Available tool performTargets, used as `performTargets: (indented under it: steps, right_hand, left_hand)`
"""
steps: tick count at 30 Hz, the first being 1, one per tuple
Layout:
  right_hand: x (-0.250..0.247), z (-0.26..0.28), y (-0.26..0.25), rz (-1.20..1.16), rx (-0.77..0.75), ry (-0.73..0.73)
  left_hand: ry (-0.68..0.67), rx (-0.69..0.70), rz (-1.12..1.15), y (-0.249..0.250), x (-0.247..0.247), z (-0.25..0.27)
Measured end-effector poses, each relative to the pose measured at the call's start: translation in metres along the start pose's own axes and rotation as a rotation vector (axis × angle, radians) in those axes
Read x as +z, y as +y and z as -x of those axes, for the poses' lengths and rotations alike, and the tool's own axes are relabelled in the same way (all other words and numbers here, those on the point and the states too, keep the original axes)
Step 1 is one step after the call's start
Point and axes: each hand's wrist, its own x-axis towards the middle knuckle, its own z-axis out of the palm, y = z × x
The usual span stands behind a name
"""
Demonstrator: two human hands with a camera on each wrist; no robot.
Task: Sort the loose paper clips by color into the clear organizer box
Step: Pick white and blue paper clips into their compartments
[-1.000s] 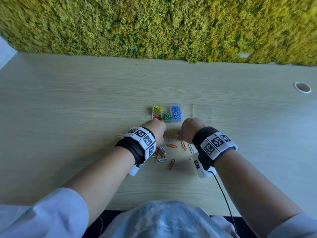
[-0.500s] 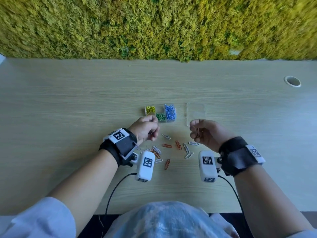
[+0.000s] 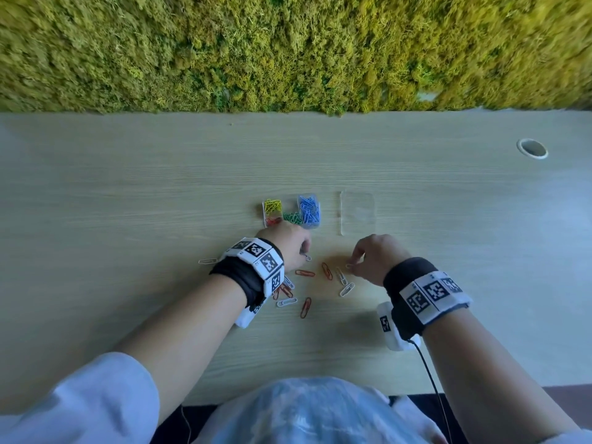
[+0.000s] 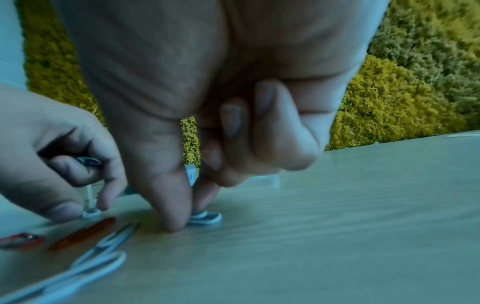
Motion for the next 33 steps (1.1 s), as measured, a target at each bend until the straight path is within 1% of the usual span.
performTargets:
  steps: [4, 7, 8, 10, 12, 13, 15, 17, 18, 19, 23, 25, 26, 27, 29, 31, 33]
  right_hand:
    - [0.001, 0.000, 0.000, -0.004, 0.043, -0.037]
    - [0.003, -0.001, 0.005, -0.086, 0.022, -0.064]
    - [0.004, -0.001, 0.007, -0.184, 0.009, -0.058]
    - [0.005, -0.001, 0.007, -0.531, -0.020, -0.038]
    - [0.003, -0.002, 0.006, -0.945, -0.047, -0.034]
    - [0.002, -0.004, 0.006, -1.144, -0.054, -0.061]
    - [-0.002, -0.009, 0.003, -1.482, -0.050, -0.156]
    - [-0.009, -0.014, -0.004, -1.713, -0.035, -0.233]
    - [-0.012, -0.017, -0.009, -1.768, -0.031, -0.251]
    - [-0.016, -0.020, -0.014, -1.790, -0.036, -0.262]
    - [-0.030, -0.033, -0.036, -1.743, -0.088, -0.326]
    - [-0.036, -0.042, -0.049, -1.611, -0.079, -0.338]
    - [-0.039, -0.048, -0.056, -1.503, -0.064, -0.323]
    - [-0.042, -0.053, -0.065, -1.368, -0.048, -0.295]
    - [-0.047, -0.066, -0.082, -0.965, -0.058, -0.203]
    - [-0.050, -0.079, -0.097, -0.530, -0.127, -0.099]
    - [-0.053, -0.088, -0.108, -0.273, -0.186, -0.054]
  left_hand:
    - [-0.030, 0.005, -0.075, 0.005, -0.002, -0.002]
    - [-0.079, -0.014, -0.048, 0.004, -0.002, -0.001]
    - [-0.089, -0.018, -0.022, 0.003, -0.001, 0.000]
    - [-0.084, -0.029, 0.086, 0.000, 0.000, 0.002]
    - [-0.075, -0.063, 0.266, -0.003, 0.001, 0.006]
    - [-0.085, -0.089, 0.392, -0.005, 0.001, 0.009]
    - [-0.153, -0.151, 0.757, -0.009, 0.000, 0.015]
    - [-0.171, -0.192, 1.127, -0.016, 0.000, 0.021]
    - [-0.155, -0.204, 1.235, -0.021, 0.000, 0.024]
    - [-0.135, -0.218, 1.287, -0.025, -0.001, 0.026]
    - [-0.085, -0.239, 1.266, -0.037, -0.004, 0.034]
    - [-0.080, -0.260, 1.243, -0.041, -0.005, 0.038]
    - [-0.081, -0.282, 1.215, -0.041, -0.004, 0.039]
    - [-0.087, -0.308, 1.175, -0.041, -0.004, 0.041]
    - [-0.101, -0.356, 1.041, -0.039, -0.004, 0.044]
    - [-0.077, -0.336, 0.860, -0.036, -0.002, 0.045]
    - [-0.047, -0.280, 0.666, -0.035, 0.000, 0.047]
